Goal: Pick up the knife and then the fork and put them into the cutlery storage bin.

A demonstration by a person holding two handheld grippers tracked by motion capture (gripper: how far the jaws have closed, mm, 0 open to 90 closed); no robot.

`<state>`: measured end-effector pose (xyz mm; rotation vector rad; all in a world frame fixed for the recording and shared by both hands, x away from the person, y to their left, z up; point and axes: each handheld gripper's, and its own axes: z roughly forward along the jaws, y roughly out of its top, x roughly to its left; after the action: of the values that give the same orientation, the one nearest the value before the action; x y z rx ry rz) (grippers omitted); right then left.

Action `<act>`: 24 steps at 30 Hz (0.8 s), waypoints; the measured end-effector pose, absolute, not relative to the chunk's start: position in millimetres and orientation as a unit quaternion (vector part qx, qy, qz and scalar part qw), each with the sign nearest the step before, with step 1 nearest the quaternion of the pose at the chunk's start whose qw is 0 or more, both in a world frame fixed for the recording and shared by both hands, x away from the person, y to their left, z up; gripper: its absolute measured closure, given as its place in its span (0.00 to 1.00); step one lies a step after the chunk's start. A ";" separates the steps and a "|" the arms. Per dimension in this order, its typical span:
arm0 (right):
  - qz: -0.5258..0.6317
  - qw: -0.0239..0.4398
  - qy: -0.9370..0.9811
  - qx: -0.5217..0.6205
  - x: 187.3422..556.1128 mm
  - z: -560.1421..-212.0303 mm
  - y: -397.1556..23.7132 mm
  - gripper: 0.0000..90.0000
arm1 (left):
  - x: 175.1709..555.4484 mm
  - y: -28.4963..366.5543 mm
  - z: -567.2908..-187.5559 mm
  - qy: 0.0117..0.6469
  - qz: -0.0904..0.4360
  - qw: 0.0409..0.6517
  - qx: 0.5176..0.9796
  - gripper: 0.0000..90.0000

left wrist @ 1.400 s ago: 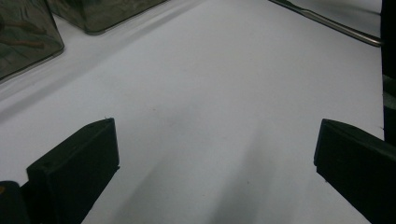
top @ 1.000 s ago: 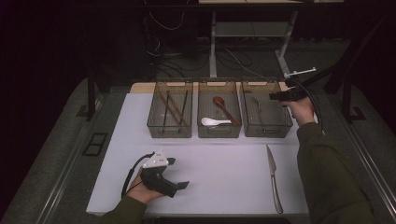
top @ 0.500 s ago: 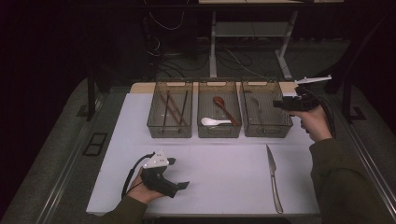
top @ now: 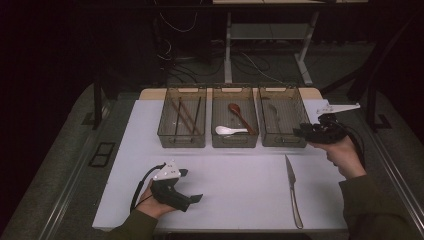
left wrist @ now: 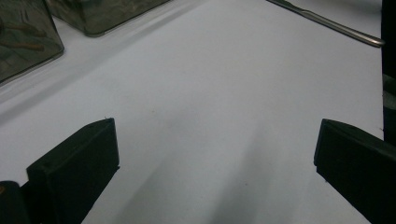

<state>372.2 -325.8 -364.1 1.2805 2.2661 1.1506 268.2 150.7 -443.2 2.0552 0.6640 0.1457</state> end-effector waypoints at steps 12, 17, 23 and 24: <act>0.356 0.126 0.814 0.442 351.1 -404.2 -321.3 0.99 | 268.7 150.1 -443.8 0.269 0.058 0.466 0.841 0.00; 0.334 0.110 0.823 0.446 359.2 -420.5 -316.3 1.00 | 269.2 150.1 -444.2 0.269 0.057 0.466 0.841 0.00; 0.309 0.101 0.832 0.449 368.1 -435.9 -306.0 1.00 | 269.3 150.0 -444.3 0.269 0.057 0.466 0.841 0.00; 0.302 0.101 0.834 0.450 369.3 -438.2 -304.5 1.00 | 269.3 150.1 -444.3 0.269 0.057 0.466 0.841 0.00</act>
<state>369.3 -304.5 -438.2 1.3295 2.4659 0.8925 269.3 150.1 -444.3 2.0639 0.6599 0.1400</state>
